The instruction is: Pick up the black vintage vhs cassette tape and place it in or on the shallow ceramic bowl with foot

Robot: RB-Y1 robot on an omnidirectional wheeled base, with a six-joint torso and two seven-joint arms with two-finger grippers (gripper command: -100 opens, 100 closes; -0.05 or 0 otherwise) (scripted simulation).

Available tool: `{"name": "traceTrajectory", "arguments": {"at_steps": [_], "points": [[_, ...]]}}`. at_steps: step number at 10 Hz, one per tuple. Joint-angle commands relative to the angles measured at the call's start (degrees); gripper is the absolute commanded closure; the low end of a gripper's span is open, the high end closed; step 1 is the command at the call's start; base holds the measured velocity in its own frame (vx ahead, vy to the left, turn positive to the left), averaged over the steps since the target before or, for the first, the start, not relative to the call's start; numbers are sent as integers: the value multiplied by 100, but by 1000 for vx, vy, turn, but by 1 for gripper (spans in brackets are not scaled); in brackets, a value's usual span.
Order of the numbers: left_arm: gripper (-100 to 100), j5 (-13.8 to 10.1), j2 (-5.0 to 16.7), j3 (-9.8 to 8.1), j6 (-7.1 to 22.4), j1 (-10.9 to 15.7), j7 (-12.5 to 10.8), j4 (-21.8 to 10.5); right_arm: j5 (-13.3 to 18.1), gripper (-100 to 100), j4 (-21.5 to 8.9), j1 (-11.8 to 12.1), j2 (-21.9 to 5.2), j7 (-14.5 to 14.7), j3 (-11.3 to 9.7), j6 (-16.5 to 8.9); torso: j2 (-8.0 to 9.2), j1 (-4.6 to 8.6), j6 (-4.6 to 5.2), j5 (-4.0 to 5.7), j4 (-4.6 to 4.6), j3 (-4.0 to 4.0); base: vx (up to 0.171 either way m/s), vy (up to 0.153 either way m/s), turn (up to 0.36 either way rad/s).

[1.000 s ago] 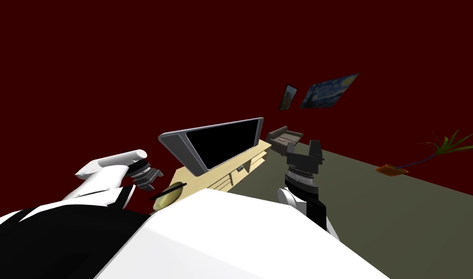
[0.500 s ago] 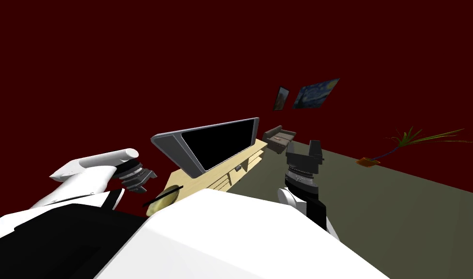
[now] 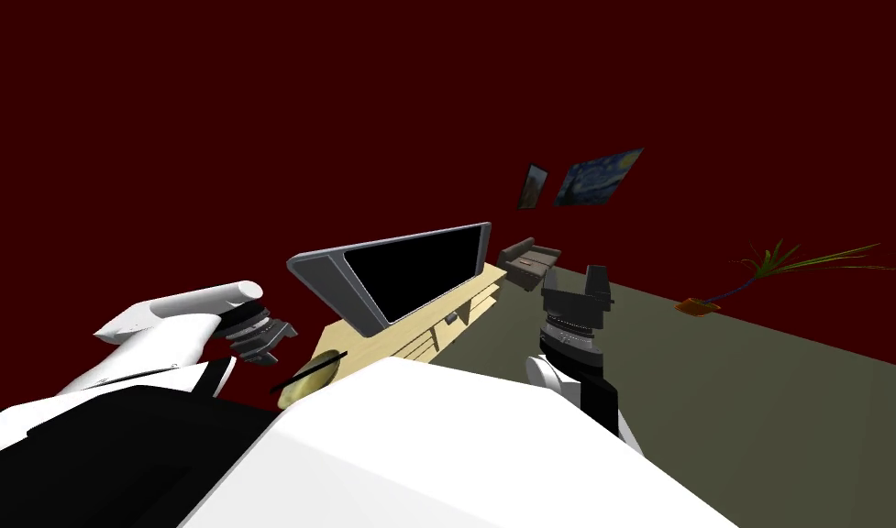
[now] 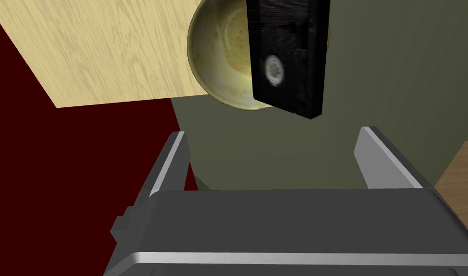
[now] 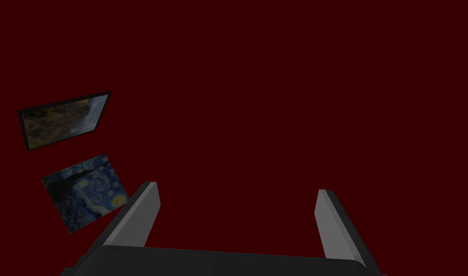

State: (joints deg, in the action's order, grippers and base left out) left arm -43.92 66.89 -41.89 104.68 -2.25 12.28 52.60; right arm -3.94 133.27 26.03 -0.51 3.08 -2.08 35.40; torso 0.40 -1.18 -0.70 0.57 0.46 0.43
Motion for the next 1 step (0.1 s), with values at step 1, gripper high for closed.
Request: {"name": "traceTrajectory", "arguments": {"at_steps": [1], "points": [[0, 0, 0, 0, 0, 0, 0, 0, 0, 0, 0, 0, 0, 0, 0, 0, 0, 0, 0, 0, 0, 0, 0, 0, 0]]}}
